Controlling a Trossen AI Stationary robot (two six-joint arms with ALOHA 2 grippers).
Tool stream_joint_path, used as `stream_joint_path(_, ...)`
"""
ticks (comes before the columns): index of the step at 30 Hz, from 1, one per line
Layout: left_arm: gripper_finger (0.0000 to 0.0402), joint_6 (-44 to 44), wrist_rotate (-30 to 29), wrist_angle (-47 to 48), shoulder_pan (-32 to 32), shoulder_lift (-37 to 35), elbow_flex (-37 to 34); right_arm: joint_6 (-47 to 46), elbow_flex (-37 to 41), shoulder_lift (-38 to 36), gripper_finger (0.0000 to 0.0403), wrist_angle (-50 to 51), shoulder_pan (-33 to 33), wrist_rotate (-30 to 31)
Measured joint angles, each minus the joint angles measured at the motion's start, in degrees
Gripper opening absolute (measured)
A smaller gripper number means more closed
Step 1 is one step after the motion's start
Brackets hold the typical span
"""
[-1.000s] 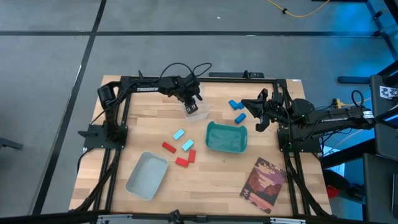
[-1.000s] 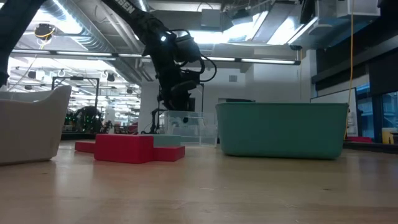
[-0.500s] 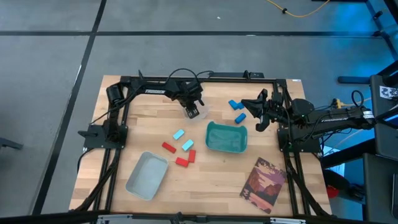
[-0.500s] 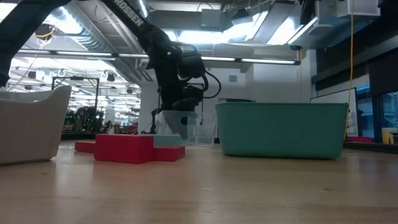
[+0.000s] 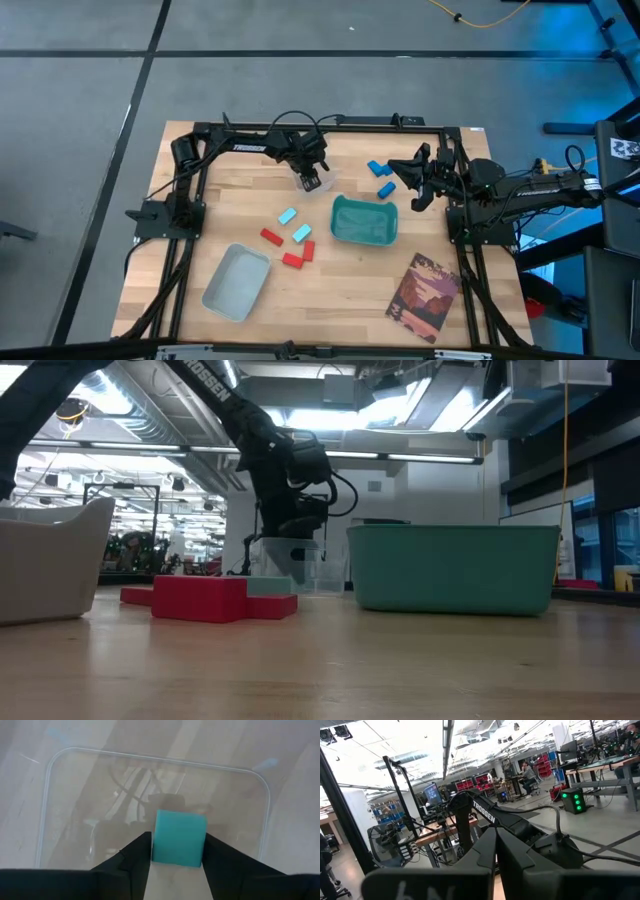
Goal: Sort & place blocks by color
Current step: Put the light blue block into the transparent bin
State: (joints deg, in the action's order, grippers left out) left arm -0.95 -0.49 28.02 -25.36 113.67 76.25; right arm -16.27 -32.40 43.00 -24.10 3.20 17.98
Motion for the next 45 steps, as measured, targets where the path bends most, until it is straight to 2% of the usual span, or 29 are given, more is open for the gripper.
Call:
stream_joint_path(9, 0.0192, 1.48, 1.70, 0.67, 0.00, -0.21, 0.04, 0.11, -0.02, 0.00, 0.0018, 0.00, 0.00, -0.04)
stream_joint_path(12, 0.0206, 1.78, 2.01, 3.55, -0.29, -0.23, 2.20, 0.16, -0.02, 0.00, 0.0018, 0.00, 0.00, -0.04)
stream_joint_path(16, 0.0231, 3.70, 2.00, 7.87, -1.06, -0.28, 6.49, 0.24, -0.02, 0.00, 0.0027, -0.01, 0.00, -0.05)
stream_joint_path(22, 0.0261, 4.68, 1.77, 14.62, -1.97, -0.32, 15.25, 0.26, -0.02, 0.00, 0.0064, 0.00, 0.00, -0.04)
stream_joint_path(30, 0.0268, 4.25, 2.70, 22.79, -1.46, -1.25, 28.64, 0.43, -0.02, -1.32, 0.0107, 0.00, -0.02, -0.02)
stream_joint_path(33, 0.0264, 1.89, 3.89, 20.24, 0.06, -4.53, 30.10, 1.86, -0.02, -2.04, 0.0128, 0.05, -0.02, 0.47)
stream_joint_path(37, 0.0263, -1.41, 4.63, 13.44, 3.39, -11.45, 28.09, 2.10, -0.02, -2.71, 0.0152, 0.65, -0.02, 1.11)
stream_joint_path(40, 0.0263, -3.03, 4.57, 4.70, 6.94, -18.10, 23.64, 1.64, -0.02, -2.68, 0.0164, 2.00, -0.02, 1.05)
stream_joint_path(45, 0.0263, -5.28, 4.18, -13.10, 13.38, -30.29, 11.38, 1.55, -0.02, -2.63, 0.0170, 3.75, -0.02, 1.01)
